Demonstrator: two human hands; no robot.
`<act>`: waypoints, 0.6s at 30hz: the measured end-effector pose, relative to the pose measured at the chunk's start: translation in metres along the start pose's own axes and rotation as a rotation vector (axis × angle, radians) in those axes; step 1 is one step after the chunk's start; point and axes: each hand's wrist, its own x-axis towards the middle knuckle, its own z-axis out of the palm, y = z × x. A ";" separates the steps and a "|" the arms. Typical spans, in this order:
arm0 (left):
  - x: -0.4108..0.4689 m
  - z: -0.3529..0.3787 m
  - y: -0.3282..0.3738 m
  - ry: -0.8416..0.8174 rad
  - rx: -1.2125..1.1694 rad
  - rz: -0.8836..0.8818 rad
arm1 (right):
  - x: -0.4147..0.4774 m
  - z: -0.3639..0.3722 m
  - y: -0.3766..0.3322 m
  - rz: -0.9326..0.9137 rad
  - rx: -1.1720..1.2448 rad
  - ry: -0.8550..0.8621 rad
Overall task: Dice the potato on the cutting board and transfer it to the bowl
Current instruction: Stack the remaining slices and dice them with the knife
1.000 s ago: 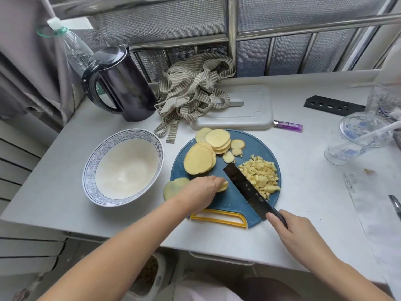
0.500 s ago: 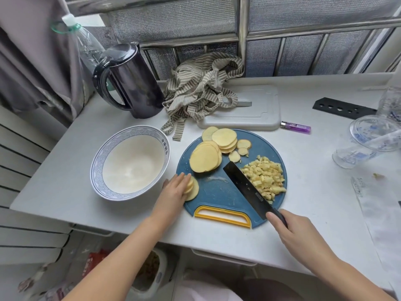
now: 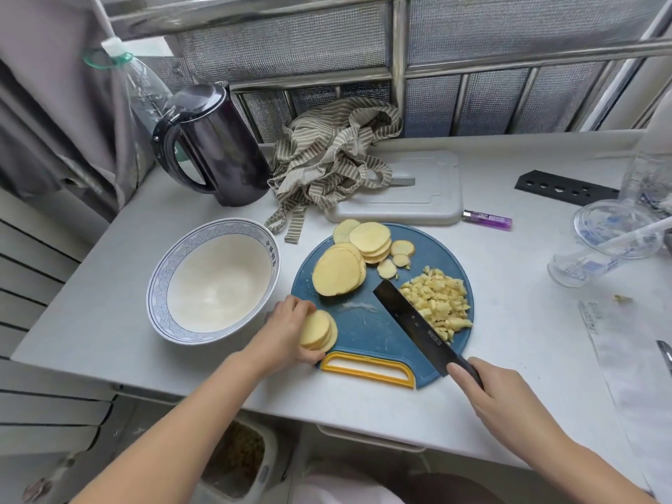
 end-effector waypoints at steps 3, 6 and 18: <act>0.004 0.006 0.019 -0.044 0.025 0.075 | 0.000 -0.001 0.003 0.013 -0.012 0.013; 0.012 0.008 0.040 -0.046 -0.001 0.118 | 0.000 -0.003 0.005 0.032 -0.021 0.008; 0.025 0.011 0.064 -0.062 -0.007 0.306 | -0.007 -0.006 0.004 0.059 -0.050 -0.023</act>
